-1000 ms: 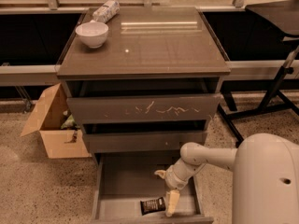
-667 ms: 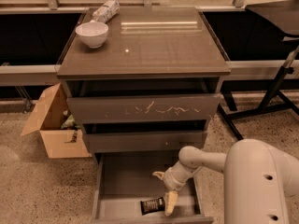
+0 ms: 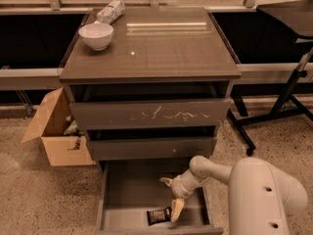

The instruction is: Pick rxbar chocolate from bottom drawer and place on counter

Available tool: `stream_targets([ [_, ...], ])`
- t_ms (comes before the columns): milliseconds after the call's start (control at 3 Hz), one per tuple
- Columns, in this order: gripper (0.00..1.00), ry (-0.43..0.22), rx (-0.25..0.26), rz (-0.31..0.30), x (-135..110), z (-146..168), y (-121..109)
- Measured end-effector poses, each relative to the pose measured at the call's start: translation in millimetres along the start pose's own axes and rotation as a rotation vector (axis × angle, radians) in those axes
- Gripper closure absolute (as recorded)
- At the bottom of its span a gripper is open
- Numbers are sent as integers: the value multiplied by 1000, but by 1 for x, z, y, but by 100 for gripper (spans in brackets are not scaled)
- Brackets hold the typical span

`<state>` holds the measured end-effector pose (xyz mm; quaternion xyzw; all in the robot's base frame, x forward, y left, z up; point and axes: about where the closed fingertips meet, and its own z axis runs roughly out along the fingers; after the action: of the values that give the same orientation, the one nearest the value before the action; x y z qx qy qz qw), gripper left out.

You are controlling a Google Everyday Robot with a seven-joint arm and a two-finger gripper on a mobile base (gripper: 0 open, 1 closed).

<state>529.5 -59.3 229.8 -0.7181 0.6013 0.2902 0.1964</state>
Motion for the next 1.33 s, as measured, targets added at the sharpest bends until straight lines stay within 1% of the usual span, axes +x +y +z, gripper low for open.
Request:
stream_targets([
  [333, 0, 0, 0, 0, 0, 0, 0],
  [667, 0, -15, 11, 10, 10, 14, -9],
  [1000, 0, -53, 45, 38, 34, 47, -29],
  [1333, 0, -39, 49, 49, 47, 79, -41],
])
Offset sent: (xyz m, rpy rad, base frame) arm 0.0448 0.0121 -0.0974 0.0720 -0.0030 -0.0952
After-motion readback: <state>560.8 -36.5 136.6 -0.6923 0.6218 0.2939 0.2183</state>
